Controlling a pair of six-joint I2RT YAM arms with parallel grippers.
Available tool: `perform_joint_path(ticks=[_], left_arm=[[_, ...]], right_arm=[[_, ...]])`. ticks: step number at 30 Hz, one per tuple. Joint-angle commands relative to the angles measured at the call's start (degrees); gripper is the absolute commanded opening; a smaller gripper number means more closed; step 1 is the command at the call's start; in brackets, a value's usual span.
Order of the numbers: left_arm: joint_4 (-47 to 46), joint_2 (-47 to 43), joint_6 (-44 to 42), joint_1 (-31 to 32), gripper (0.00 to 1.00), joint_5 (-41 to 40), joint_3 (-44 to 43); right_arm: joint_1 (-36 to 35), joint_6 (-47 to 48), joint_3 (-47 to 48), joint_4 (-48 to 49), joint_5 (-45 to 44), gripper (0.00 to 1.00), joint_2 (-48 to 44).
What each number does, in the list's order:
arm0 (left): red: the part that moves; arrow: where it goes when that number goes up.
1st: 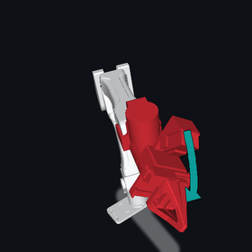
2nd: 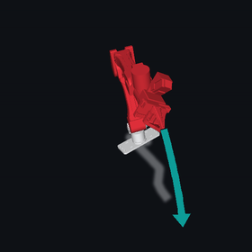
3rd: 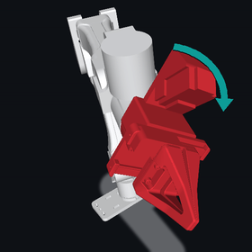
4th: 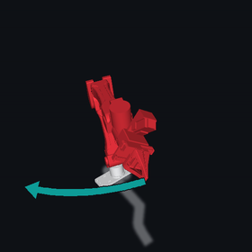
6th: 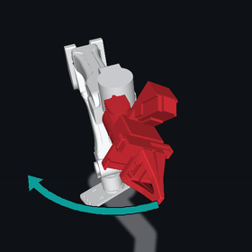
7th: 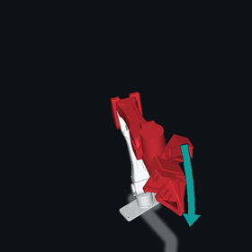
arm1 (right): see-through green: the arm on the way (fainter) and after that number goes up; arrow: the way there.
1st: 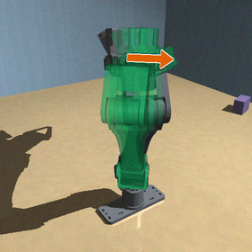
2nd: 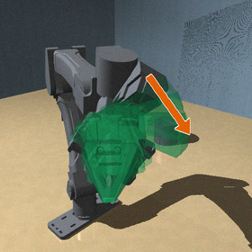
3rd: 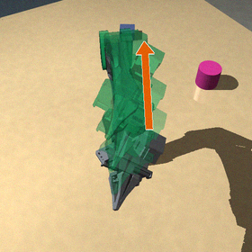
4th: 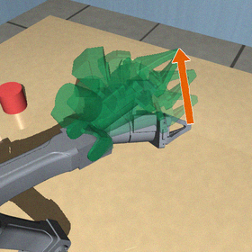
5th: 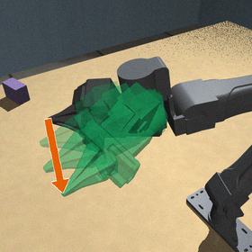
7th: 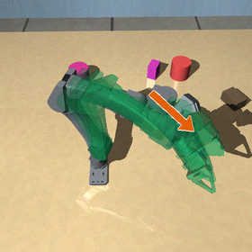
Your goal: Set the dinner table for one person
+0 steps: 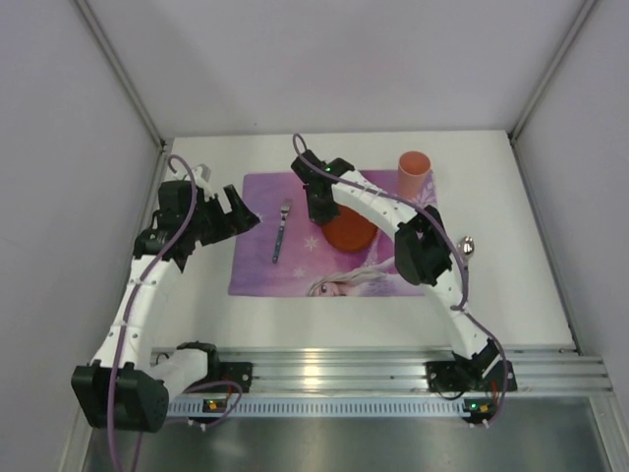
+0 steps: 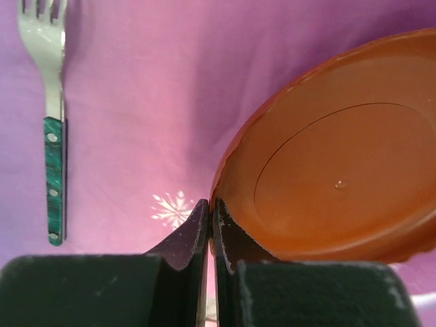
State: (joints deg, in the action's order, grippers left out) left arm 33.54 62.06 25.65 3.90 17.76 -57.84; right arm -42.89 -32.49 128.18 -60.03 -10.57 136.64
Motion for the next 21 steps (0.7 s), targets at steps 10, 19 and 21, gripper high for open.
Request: perform_joint_path(ticks=[10,19,21], left_arm=[[1.27,-3.88,2.65,0.23,0.98,-0.97,3.79],[-7.6,1.04,3.7,0.49,0.97,2.63,8.36],[-9.79,3.14,3.97,0.58,0.97,3.33,8.89]], right_arm=[[3.42,3.31,-24.48,11.34,2.86,0.77,-22.43],[32.82,3.3,-65.85,10.46,2.04,0.79,-60.6],[37.16,4.71,-69.28,10.46,4.14,0.79,-61.93]])
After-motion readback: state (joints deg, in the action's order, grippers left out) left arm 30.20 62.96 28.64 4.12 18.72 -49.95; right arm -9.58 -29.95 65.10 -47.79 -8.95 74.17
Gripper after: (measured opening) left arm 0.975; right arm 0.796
